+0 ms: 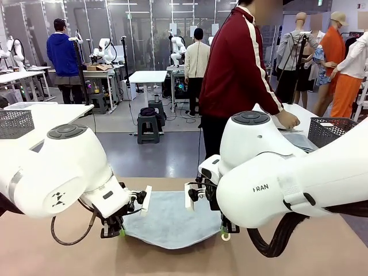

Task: Fold the towels and place them in the basket.
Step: When a person lays out a Towel with hook on the table, fold it in half twice.

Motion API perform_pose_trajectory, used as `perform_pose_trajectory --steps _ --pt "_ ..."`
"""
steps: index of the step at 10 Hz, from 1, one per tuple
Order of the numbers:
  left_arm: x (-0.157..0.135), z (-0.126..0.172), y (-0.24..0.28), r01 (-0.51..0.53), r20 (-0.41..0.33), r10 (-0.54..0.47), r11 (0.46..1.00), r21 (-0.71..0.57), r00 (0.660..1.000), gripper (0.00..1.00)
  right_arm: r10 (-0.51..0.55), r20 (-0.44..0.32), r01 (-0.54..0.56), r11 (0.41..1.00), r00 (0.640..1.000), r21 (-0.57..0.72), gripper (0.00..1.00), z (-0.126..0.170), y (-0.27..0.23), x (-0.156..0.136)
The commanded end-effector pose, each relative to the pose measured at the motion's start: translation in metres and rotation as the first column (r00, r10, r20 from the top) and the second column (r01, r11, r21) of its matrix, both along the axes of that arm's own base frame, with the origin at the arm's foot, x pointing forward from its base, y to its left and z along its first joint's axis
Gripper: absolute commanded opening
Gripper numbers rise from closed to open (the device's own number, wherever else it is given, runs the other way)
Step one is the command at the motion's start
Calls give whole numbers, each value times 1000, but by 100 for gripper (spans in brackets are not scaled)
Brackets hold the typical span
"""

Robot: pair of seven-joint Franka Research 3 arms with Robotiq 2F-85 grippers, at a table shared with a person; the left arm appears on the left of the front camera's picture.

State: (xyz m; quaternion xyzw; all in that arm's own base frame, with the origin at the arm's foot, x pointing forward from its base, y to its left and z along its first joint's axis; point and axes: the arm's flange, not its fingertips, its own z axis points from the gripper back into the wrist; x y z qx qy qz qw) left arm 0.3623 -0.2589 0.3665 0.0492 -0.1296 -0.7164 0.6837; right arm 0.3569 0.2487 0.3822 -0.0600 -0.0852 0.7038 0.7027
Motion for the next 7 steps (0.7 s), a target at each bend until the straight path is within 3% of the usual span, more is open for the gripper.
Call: perform_pose_trajectory --steps 1,6,7 --pt "0 0 0 -1 0 1 1000 -2 1000 0 -5 0 5 1000 1000 0 0 0 -2 1" --pt "0 0 0 -1 0 1 1000 -2 1000 0 -5 0 5 1000 1000 0 0 0 -2 1" --pt "0 -1 0 -1 -3 1 1000 -2 1000 6 -3 -1 3 1000 1000 0 7 0 -1 0"
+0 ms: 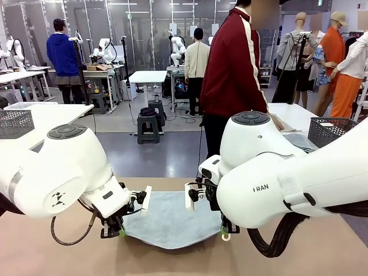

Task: Fold the towels and place them in the basket.
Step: When a person lays out a Towel with hook on the table, fold it in half twice.

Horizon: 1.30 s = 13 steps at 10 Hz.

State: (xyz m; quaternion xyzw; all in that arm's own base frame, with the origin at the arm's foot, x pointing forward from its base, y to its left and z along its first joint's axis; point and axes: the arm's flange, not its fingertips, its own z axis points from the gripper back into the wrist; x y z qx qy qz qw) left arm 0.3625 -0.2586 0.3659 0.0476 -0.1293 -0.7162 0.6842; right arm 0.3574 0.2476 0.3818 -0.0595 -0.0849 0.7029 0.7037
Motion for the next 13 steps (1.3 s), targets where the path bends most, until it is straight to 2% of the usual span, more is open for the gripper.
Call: perform_pose_trajectory --steps 1,4,7,13 --pt "7 6 -1 10 -45 -10 1000 -3 999 6 18 -5 -18 1000 1000 -13 7 0 4 10" --pt "39 22 3 -12 -121 6 999 -45 993 6 57 -11 -57 998 998 21 7 2 17 41" --pt "70 35 -1 -21 -133 14 999 -50 991 6 75 0 -75 997 997 13 7 7 31 77" --pt "133 66 5 -83 -89 80 996 -30 993 6 40 -5 -40 999 999 23 7 26 24 154"
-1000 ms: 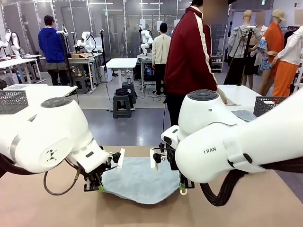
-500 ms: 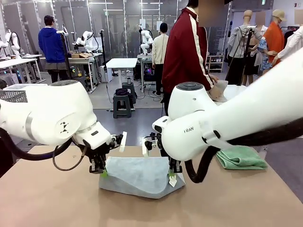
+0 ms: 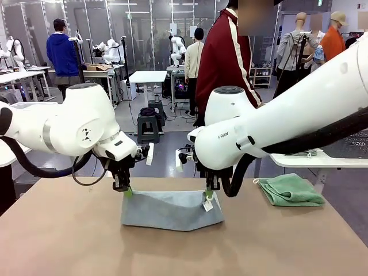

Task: Fold the towels and place them in the basket.
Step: When a person lays out a Towel with hook on the table, fold it in half twice.

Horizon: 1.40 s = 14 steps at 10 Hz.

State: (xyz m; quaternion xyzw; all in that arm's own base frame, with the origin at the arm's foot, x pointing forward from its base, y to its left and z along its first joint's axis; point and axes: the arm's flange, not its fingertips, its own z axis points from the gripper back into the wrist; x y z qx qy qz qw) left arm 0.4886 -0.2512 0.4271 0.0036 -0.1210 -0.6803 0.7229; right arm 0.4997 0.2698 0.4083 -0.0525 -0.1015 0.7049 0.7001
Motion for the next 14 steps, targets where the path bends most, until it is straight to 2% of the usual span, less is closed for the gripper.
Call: perform_pose_trajectory --steps 1,4,5,6,8,9,11,12,14 --pt "15 8 -2 15 1 -15 999 39 1000 6 36 -23 -36 999 999 -12 7 -1 0 25" --pt "32 8 -2 9 -8 -9 998 67 1000 6 19 -34 -19 1000 999 4 7 -1 0 42" --pt "29 10 -3 9 -22 -7 998 69 1000 6 9 -28 -9 1000 1000 -19 7 1 2 39" --pt "25 8 1 14 11 -15 999 42 1000 6 5 -20 -5 1000 1000 2 7 -2 -2 36" --pt "27 6 -1 19 0 -19 999 47 1000 6 7 -24 -7 1000 1000 2 7 -2 0 38" --pt "49 -4 2 9 -45 -8 1000 30 999 6 -1 -59 2 1000 998 21 7 -12 1 55" --pt "78 -13 -2 46 -28 -45 998 35 999 6 33 -42 -31 998 999 52 7 -27 6 90" --pt "90 -16 -4 44 -31 -43 998 41 999 6 32 -63 -28 998 998 56 7 -37 7 105" --pt "112 -24 -4 38 -50 -36 998 44 998 6 29 -67 -24 997 997 72 7 -49 6 126"
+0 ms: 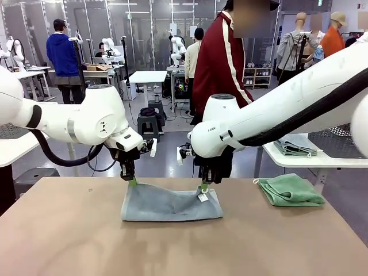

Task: Fold the towels and place them in the basket.
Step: When a person lays out a Towel with hook on the table, fold it in half twice.

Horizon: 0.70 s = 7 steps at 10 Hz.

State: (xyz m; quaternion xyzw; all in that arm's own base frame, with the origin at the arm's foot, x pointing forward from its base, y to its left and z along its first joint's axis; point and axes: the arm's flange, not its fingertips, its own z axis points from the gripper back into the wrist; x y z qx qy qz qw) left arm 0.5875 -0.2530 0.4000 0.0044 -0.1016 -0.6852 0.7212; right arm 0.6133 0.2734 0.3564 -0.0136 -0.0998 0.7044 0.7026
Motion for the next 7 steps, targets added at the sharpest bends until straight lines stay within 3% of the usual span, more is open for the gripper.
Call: perform_pose_trajectory --steps 1,7 --pt "21 0 -2 17 -24 -16 999 28 1000 6 13 -14 -13 1000 1000 12 7 0 2 19" --pt "45 -9 20 -57 -3 58 995 79 998 6 -37 -24 36 999 999 -27 7 -1 -30 41"
